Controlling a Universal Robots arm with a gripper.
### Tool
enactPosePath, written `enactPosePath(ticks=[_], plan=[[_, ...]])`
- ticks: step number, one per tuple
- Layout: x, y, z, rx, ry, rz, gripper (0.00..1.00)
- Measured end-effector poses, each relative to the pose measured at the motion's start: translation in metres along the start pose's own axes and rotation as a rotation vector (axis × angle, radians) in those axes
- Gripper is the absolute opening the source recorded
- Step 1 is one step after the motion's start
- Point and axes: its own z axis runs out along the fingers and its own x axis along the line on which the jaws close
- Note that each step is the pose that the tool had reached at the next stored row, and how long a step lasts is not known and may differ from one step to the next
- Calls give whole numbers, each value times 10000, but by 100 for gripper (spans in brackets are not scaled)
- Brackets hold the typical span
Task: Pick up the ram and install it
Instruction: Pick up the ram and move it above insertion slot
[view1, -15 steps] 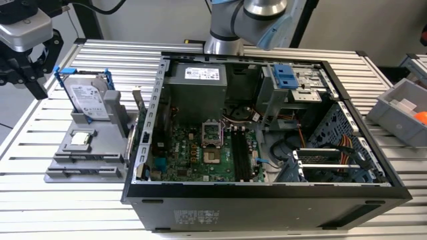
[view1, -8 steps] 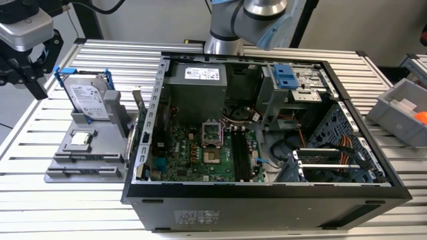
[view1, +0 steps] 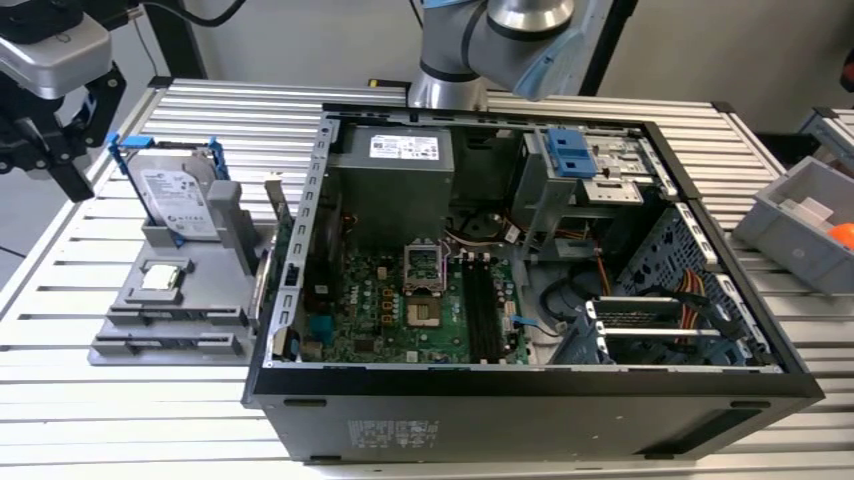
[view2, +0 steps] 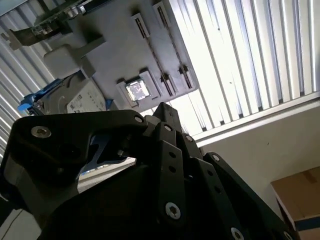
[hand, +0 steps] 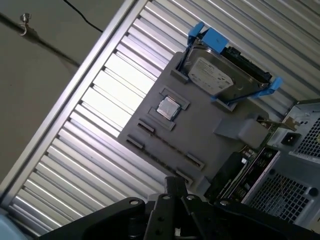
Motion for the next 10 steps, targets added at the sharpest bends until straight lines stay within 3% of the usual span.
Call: enactPosePath(ticks=[4,10], plan=[[1,0,-1,37,29,-304,0],[0,0,0,126,-79,-692,0]])
